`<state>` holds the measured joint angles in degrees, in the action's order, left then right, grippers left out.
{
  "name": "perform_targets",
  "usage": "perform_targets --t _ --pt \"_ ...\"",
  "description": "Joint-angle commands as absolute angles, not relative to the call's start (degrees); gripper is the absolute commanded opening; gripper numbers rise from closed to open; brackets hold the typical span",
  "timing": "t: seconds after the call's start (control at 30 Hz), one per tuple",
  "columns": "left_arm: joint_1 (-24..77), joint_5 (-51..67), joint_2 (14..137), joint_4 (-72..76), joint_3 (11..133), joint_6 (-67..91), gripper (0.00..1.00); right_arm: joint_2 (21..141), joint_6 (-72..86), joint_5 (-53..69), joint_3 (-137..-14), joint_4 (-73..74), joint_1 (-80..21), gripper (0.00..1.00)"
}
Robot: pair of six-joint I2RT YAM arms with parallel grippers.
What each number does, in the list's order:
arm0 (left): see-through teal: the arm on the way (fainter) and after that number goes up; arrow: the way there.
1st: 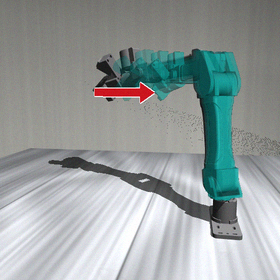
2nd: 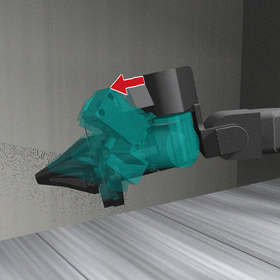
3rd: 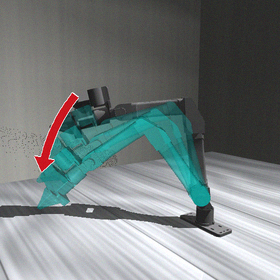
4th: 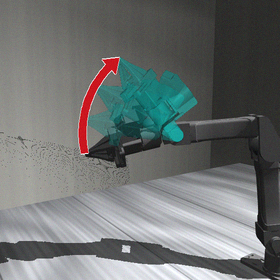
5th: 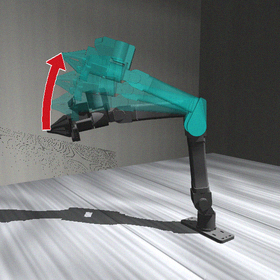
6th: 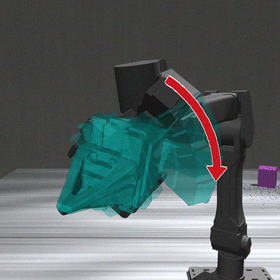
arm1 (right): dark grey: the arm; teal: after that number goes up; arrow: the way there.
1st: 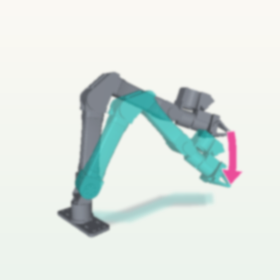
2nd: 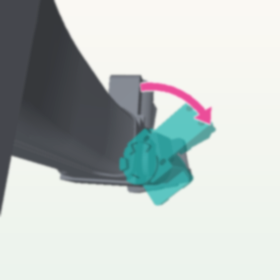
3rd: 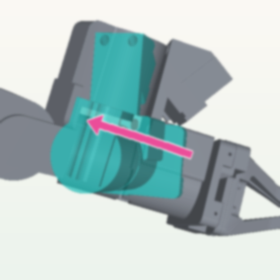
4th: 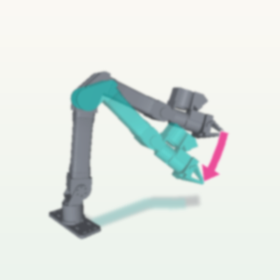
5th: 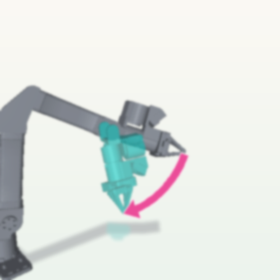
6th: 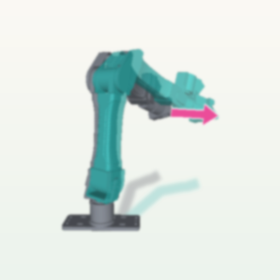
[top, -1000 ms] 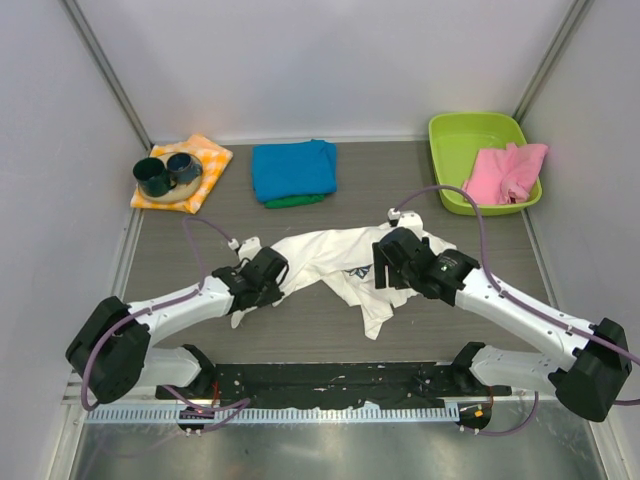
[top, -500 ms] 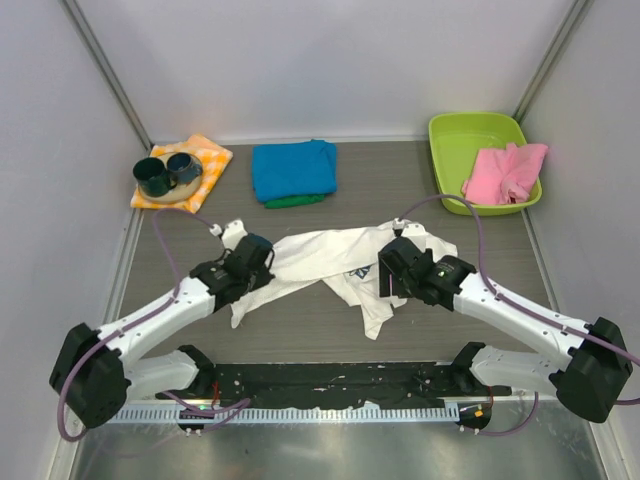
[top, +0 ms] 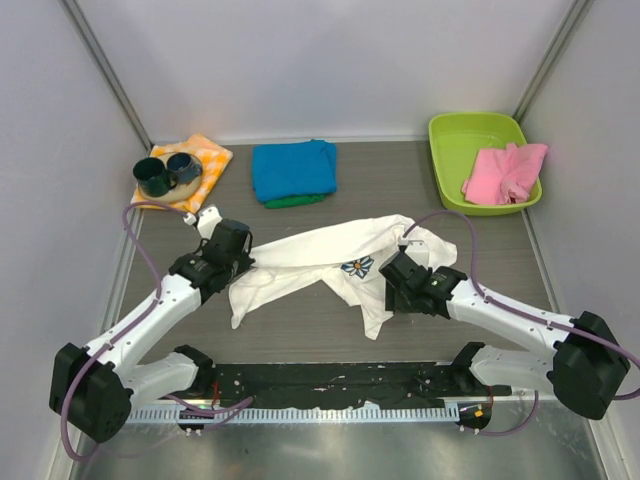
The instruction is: Fold and stack the t-shirts
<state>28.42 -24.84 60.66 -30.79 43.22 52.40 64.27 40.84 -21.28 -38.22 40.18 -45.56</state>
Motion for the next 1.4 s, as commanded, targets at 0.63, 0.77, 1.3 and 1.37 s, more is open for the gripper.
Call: perform_targets --t 0.63,0.77,1.3,1.37 --pt "25.05 -24.70 59.15 -30.59 43.68 49.83 0.00 70.93 51.68 -28.74 -32.96 27.25 -45.62 0.50" --pt "24.79 -24.79 59.41 -30.50 43.68 49.66 0.00 71.19 52.21 -28.74 -32.08 26.02 -45.35 0.33" --pt "24.43 -23.82 58.45 -32.07 47.19 49.75 0.00 63.82 47.38 -34.10 -40.85 33.30 -45.18 0.01" --pt "24.43 -23.73 58.27 -34.45 51.40 49.40 0.00 61.36 43.01 -35.67 -48.57 34.97 -45.18 0.01"
